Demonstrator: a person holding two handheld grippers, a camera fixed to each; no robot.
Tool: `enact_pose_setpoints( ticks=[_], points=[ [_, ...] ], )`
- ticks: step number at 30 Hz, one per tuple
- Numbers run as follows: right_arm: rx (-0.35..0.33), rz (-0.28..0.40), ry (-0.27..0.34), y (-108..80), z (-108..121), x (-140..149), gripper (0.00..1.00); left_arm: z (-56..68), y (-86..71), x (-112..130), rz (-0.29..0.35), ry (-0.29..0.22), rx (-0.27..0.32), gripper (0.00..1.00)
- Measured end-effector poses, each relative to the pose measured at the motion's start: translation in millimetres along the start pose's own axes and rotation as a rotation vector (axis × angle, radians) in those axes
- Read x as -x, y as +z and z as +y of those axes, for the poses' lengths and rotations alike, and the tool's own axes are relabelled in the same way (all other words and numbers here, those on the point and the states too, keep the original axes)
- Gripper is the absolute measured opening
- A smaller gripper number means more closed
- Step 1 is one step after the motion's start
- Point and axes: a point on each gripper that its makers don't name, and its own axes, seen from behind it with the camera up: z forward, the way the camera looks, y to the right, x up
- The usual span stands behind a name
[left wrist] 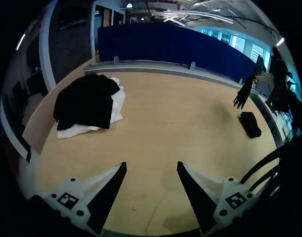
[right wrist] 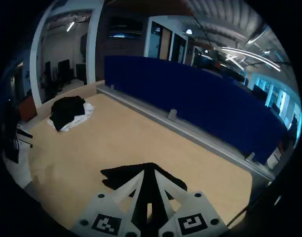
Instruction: Fold towel
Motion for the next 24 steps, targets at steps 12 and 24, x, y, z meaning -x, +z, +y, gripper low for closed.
enact_pose_setpoints(
  ticks=[12, 24],
  points=[
    [0.039, -0.039, 0.060, -2.5, 47.6, 35.6, 0.03, 16.2, 3.4, -6.0, -0.006, 0.027, 0.012, 0.94],
    [0.040, -0.094, 0.106, -17.2, 50.3, 88.4, 0.03, 26.4, 4.7, -4.4, -0.011, 0.047, 0.018, 0.94]
  ],
)
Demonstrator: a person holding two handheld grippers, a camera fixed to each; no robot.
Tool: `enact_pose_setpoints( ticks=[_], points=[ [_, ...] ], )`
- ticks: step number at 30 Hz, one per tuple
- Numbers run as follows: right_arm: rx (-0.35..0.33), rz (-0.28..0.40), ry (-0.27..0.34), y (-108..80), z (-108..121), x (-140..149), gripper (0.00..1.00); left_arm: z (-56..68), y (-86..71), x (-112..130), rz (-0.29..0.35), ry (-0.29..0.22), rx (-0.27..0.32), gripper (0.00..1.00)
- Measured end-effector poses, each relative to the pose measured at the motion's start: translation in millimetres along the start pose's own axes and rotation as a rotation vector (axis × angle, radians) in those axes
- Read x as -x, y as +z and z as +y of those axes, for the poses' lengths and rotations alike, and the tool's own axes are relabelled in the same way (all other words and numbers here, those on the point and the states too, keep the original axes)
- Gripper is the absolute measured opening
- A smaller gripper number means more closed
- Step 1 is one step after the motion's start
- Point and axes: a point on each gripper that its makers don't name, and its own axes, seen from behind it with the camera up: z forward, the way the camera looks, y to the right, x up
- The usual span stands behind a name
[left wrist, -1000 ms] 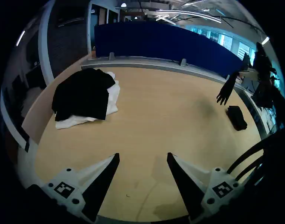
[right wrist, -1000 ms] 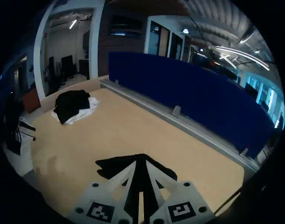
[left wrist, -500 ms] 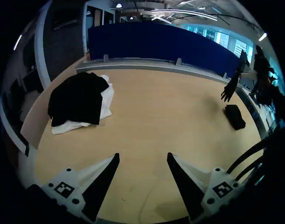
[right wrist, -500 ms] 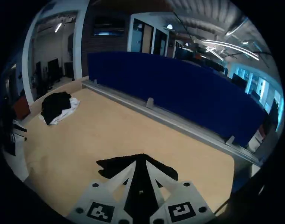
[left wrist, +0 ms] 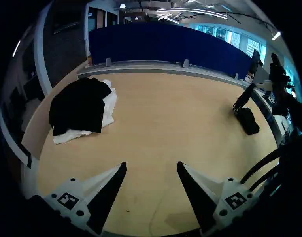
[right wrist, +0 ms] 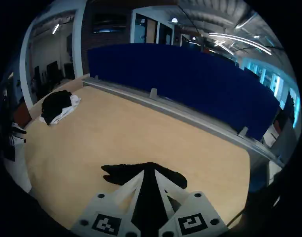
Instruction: Fold towel
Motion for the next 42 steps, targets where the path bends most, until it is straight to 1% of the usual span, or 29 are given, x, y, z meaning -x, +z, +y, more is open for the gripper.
enact_pose_setpoints(
  ticks=[6, 9, 14, 19, 21, 27, 33, 39, 42],
  points=[
    [0.025, -0.053, 0.047, -16.7, 10.3, 51.6, 0.03, 9.7, 1.9, 1.4, -0.006, 0.012, 0.014, 0.94],
    [0.039, -0.089, 0.071, -25.1, 14.4, 83.2, 0.03, 14.0, 3.9, 2.5, -0.011, 0.021, 0.021, 0.94],
    [0.076, -0.152, 0.109, -34.4, 19.7, 136.2, 0.03, 17.9, 5.8, 3.7, -0.019, 0.031, 0.026, 0.94],
    [0.116, -0.189, 0.147, -41.9, 26.5, 170.4, 0.03, 20.5, 6.2, 2.5, -0.023, 0.042, 0.030, 0.94],
    [0.130, -0.204, 0.159, -44.5, 29.0, 181.0, 0.03, 21.3, 6.3, 1.6, -0.023, 0.045, 0.031, 0.94],
    [0.147, -0.254, 0.185, -46.2, 25.8, 213.5, 0.03, 22.1, 4.6, -1.4, -0.022, 0.045, 0.029, 0.94],
    [0.178, -0.278, 0.238, -40.7, 24.8, 237.1, 0.03, 21.6, 3.9, -1.5, -0.022, 0.052, 0.022, 0.94],
    [0.197, -0.267, 0.287, -35.3, 26.6, 244.3, 0.03, 20.5, 2.7, -2.0, -0.022, 0.054, 0.018, 0.94],
    [0.201, -0.258, 0.297, -33.4, 26.7, 244.2, 0.03, 20.1, 2.4, -3.1, -0.022, 0.058, 0.017, 0.94]
  ],
)
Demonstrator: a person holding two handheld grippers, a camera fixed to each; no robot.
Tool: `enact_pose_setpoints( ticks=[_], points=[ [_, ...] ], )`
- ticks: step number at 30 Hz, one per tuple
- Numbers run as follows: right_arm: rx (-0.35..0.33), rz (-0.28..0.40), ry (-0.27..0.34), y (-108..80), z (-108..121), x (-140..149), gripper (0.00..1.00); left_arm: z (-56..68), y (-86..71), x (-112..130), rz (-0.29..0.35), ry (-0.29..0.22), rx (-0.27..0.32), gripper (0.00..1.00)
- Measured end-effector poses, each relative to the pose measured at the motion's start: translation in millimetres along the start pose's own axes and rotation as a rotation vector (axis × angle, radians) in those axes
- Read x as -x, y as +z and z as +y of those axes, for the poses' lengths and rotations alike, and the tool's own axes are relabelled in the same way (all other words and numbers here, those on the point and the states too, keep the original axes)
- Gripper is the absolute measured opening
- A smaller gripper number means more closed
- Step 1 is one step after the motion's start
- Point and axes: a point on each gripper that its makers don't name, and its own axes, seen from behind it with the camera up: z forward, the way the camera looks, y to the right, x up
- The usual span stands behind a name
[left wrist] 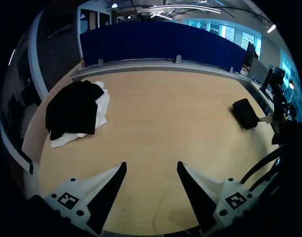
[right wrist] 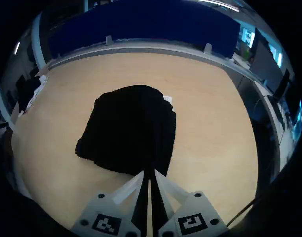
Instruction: Fold towel
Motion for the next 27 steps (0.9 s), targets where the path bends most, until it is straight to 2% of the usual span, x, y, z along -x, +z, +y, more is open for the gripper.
enact_pose_setpoints(
  ticks=[10, 14, 22, 24, 27],
  points=[
    [-0.003, 0.005, 0.000, -0.4, -3.8, 3.6, 0.03, 1.3, -1.6, -5.0, 0.005, 0.011, 0.003, 0.94],
    [0.004, 0.008, 0.001, -2.8, -1.7, 4.3, 0.08, 1.0, -2.4, -6.1, 0.007, 0.015, 0.003, 0.94],
    [0.037, 0.027, -0.021, -15.7, 1.8, 9.9, 0.52, -0.2, -3.8, -7.3, 0.010, 0.015, 0.001, 0.94],
    [0.037, 0.037, -0.019, -19.1, 0.5, 9.2, 0.60, 0.1, -3.6, -7.6, 0.010, 0.014, 0.002, 0.94],
    [0.025, 0.061, -0.013, -22.6, -4.4, 3.7, 0.80, 1.5, -3.4, -8.5, 0.012, 0.018, 0.005, 0.94]
  ],
)
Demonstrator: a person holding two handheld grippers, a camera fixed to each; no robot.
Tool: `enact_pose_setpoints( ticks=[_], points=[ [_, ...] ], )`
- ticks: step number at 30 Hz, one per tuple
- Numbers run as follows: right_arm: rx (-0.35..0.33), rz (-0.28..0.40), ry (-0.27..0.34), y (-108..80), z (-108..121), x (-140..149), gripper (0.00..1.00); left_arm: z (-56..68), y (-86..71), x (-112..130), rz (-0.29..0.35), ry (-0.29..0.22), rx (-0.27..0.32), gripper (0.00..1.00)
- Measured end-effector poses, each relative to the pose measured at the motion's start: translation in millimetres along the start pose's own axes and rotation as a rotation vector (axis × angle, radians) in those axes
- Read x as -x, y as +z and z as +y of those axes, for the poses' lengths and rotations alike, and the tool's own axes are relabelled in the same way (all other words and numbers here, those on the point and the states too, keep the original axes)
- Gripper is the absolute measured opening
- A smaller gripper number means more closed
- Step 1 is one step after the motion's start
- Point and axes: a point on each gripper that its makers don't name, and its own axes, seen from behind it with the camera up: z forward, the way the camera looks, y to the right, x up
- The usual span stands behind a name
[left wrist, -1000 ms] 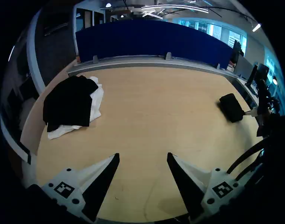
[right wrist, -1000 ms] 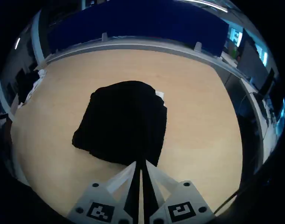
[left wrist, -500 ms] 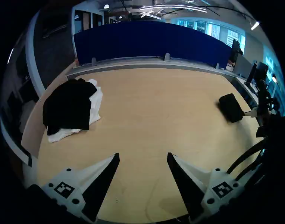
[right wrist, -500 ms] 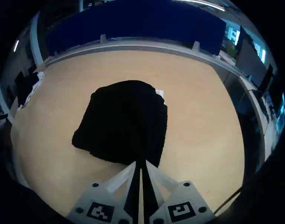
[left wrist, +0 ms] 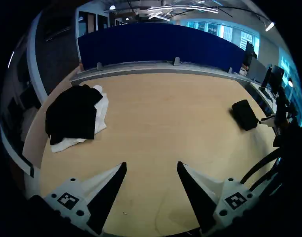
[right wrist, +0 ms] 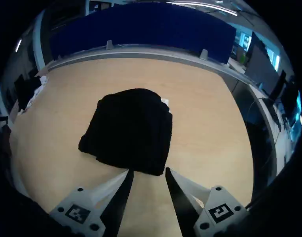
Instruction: Fold towel
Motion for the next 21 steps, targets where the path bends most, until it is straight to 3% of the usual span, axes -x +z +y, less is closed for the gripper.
enact_pose_setpoints(
  ticks=[1, 4, 12, 21],
  points=[
    [-0.001, 0.009, 0.001, -0.3, -0.9, -3.1, 0.88, 0.8, 0.1, -0.5, 0.001, 0.002, 0.001, 0.94],
    [-0.001, 0.030, 0.003, -0.5, -2.6, -11.6, 0.96, 2.9, 0.2, -2.0, 0.003, 0.007, 0.005, 0.94],
    [-0.003, 0.057, 0.000, 3.3, -5.5, -29.4, 0.98, 5.9, -0.9, -4.1, 0.007, 0.004, 0.010, 0.94],
    [-0.033, 0.120, 0.011, 26.7, -23.4, -81.9, 0.99, 0.5, -1.8, -1.8, 0.004, 0.003, -0.002, 0.94]
  ],
)
